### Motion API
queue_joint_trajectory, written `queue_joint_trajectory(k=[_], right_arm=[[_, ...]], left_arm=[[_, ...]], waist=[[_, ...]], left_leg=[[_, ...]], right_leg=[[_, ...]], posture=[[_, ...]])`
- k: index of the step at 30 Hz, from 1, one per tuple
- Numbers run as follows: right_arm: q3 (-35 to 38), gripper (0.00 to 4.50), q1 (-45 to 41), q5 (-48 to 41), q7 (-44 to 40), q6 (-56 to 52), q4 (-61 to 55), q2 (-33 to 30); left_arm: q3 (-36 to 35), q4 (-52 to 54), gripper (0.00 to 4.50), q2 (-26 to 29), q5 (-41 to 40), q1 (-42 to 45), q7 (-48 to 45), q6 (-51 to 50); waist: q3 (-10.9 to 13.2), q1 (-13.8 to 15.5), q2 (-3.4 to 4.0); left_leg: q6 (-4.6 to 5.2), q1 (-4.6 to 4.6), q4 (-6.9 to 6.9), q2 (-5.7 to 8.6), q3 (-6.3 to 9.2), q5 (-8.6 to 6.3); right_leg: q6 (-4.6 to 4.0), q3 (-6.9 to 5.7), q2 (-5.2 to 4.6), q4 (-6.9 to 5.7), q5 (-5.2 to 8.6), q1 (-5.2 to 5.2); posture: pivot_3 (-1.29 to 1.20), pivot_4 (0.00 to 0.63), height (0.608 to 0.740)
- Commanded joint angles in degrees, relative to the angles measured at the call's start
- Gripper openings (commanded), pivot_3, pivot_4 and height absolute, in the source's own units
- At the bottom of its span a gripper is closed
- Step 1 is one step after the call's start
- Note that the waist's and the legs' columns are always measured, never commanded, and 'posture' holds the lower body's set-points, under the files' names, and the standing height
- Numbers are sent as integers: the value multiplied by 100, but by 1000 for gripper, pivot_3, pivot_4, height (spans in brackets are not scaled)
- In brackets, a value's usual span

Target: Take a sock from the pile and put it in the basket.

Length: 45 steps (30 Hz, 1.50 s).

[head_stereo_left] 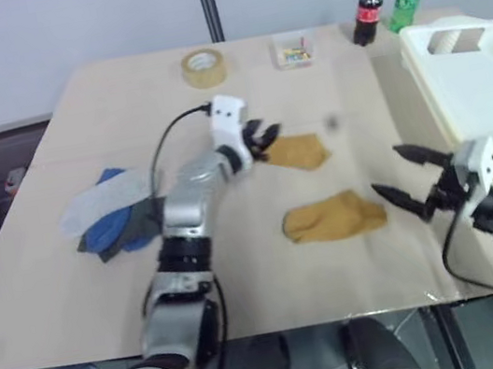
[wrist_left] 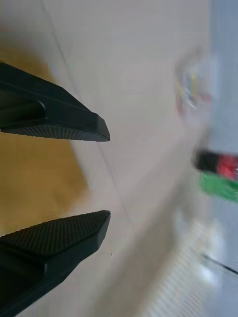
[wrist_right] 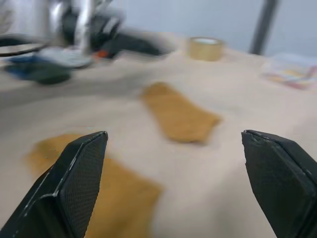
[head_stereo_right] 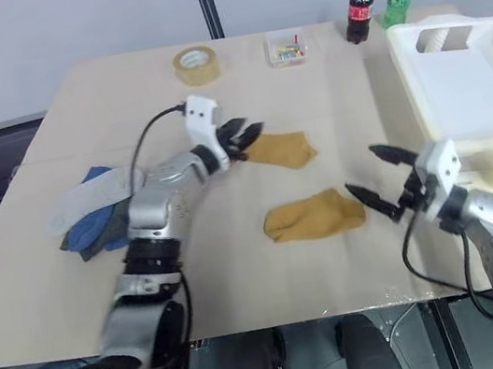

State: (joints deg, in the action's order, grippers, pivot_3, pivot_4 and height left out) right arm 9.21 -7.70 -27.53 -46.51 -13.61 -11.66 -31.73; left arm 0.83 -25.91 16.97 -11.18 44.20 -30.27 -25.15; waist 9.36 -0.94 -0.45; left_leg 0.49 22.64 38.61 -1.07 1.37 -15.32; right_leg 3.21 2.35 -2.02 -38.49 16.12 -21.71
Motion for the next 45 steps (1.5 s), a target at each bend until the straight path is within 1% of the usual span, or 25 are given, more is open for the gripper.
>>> queue_joint_trajectory(k=[1,4,6,9,13,14,16,19,20,21,22,23,24,25,26,27,28,29,30,34,36,38,41,43,45], right_arm=[[-387,4500,-707,208,604,-996,134,19],[-791,4500,-1510,707,1224,-1458,583,288],[-978,4500,-1994,756,1390,-1929,847,456],[-970,4500,-2560,739,1759,-2481,1342,848],[-1107,4500,-2836,905,1942,-2944,1711,1041],[-1148,4500,-2870,926,1948,-3070,1746,1064],[-1207,4500,-2895,952,1980,-3372,1769,1099],[-1281,4500,-2879,1055,2032,-3546,1774,1098],[-1309,3936,-2859,1088,2019,-3533,1750,1085],[-1290,3625,-2834,1077,2011,-3533,1704,1105],[-1267,3212,-2817,1067,2004,-3537,1672,1125],[-1264,2667,-2803,1069,1981,-3534,1635,1121],[-1241,2206,-2798,1067,1989,-3539,1610,1130],[-1221,1797,-2804,1064,1998,-3551,1598,1137],[-1207,1223,-2813,1058,1999,-3568,1584,1140],[-1194,835,-2821,1055,2000,-3562,1584,1148],[-1190,245,-2827,1062,1995,-3532,1591,1151],[-1199,107,-2828,1078,1984,-3498,1596,1147],[-1205,107,-2834,1090,1979,-3477,1605,1148],[-1209,107,-2819,1114,1975,-3417,1590,1163],[-1193,107,-2801,1093,1977,-3444,1497,1168],[-1134,107,-2780,1030,1989,-3576,1274,1134],[-1030,107,-2638,903,1988,-3910,683,982],[-860,107,-2468,685,1984,-4318,32,839],[-733,107,-2246,490,1971,-4891,-845,536]], left_arm=[[-39,-861,2397,82,13,382,-524,425],[29,-1742,2397,151,152,641,-965,780],[54,-2208,2397,134,215,795,-1265,1073],[45,-2863,2397,122,327,1075,-1530,1357],[64,-3366,2397,85,475,1276,-1755,1640],[43,-3437,2397,70,480,1298,-1783,1669],[8,-3523,2397,49,498,1315,-1808,1716],[-16,-3574,2397,27,529,1297,-1835,1773],[-13,-3564,1815,28,536,1276,-1861,1797],[-9,-3546,1514,33,545,1253,-1892,1814],[-10,-3537,1139,35,554,1239,-1913,1826],[-41,-3524,573,36,532,1227,-1937,1807],[-59,-3508,138,41,525,1209,-1953,1794],[-65,-3499,0,47,532,1192,-1953,1794],[-73,-3488,0,49,535,1175,-1954,1791],[-77,-3469,0,50,536,1156,-1961,1788],[-80,-3444,0,51,537,1137,-1970,1788],[-79,-3395,0,54,542,1102,-1982,1797],[-81,-3343,0,57,542,1072,-1997,1796],[-121,-2878,0,56,427,820,-2121,1679],[-98,-2439,0,76,362,611,-2205,1536],[-110,-1766,0,137,299,329,-2093,1126],[-100,-7,0,330,61,-423,-2076,386],[-293,1444,0,430,-503,-970,-2067,-475],[-439,2956,0,541,-1109,-1684,-2000,-1322]], waist=[[4,22,-2],[10,77,-9],[10,78,-8],[10,48,-9],[10,35,-8],[8,36,-7],[7,33,-6],[7,15,-6],[7,16,-6],[7,14,-6],[7,9,-6],[7,4,-6],[7,2,-6],[7,-2,-6],[7,-3,-6],[7,-3,-6],[7,-5,-6],[7,-5,-6],[7,-5,-6],[7,-8,-6],[7,-10,-6],[7,-6,-6],[8,-29,-4],[8,-26,-4],[9,-18,-3]], left_leg=[[0,7,0,0,2,0],[-4,34,6,6,8,3],[-14,38,6,8,6,9],[-21,45,5,9,4,13],[-17,62,5,9,4,12],[-16,70,5,9,4,11],[-23,115,24,10,5,16],[-21,121,37,10,2,15],[-11,118,40,10,2,9],[-1,118,45,10,4,4],[-1,118,48,10,5,3],[0,118,49,10,4,3],[0,118,50,10,5,3],[0,118,50,10,5,3],[0,118,50,9,5,3],[0,118,50,9,5,3],[0,118,49,9,5,3],[0,118,49,9,4,3],[0,118,49,9,4,3],[0,118,49,8,5,3],[0,118,49,8,5,3],[0,118,49,7,4,3],[-1,120,47,3,2,3],[-2,121,47,1,5,4],[-1,126,45,-6,5,3]], right_leg=[[0,-3,0,1,0,-3],[0,-12,-6,1,0,-20],[0,-12,-9,5,-1,-23],[0,-10,-9,6,-1,-31],[0,-11,-9,-2,-1,-51],[0,-11,-10,-2,-1,-59],[0,-11,-10,-24,-1,-106],[1,-5,-10,-38,-1,-115],[1,-5,-10,-41,-1,-114],[1,-7,-9,-46,-1,-114],[1,-7,-9,-48,-1,-113],[2,-7,-9,-50,-1,-113],[2,-7,-8,-51,-1,-113],[2,-7,-8,-51,-1,-114],[1,-7,-7,-50,-1,-114],[2,-7,-7,-50,-1,-114],[1,-7,-7,-49,-1,-114],[1,-6,-8,-49,-1,-114],[1,-6,-7,-49,-1,-114],[1,-6,-8,-49,-1,-114],[1,-5,-8,-49,-1,-114],[1,-4,-8,-49,-1,-114],[1,3,-8,-47,-1,-116],[1,2,-7,-45,-1,-117],[1,5,-8,-46,-1,-121]], posture=[[0,150,740],[0,150,740],[0,150,740],[0,150,740],[0,150,740],[0,150,740],[0,150,740],[0,150,740],[0,150,740],[0,150,740],[0,150,740],[0,150,740],[0,150,740],[0,150,740],[0,150,740],[0,150,740],[0,150,740],[0,150,740],[0,150,740],[0,150,740],[0,150,740],[0,150,740],[0,150,740],[0,150,740],[0,150,740]])
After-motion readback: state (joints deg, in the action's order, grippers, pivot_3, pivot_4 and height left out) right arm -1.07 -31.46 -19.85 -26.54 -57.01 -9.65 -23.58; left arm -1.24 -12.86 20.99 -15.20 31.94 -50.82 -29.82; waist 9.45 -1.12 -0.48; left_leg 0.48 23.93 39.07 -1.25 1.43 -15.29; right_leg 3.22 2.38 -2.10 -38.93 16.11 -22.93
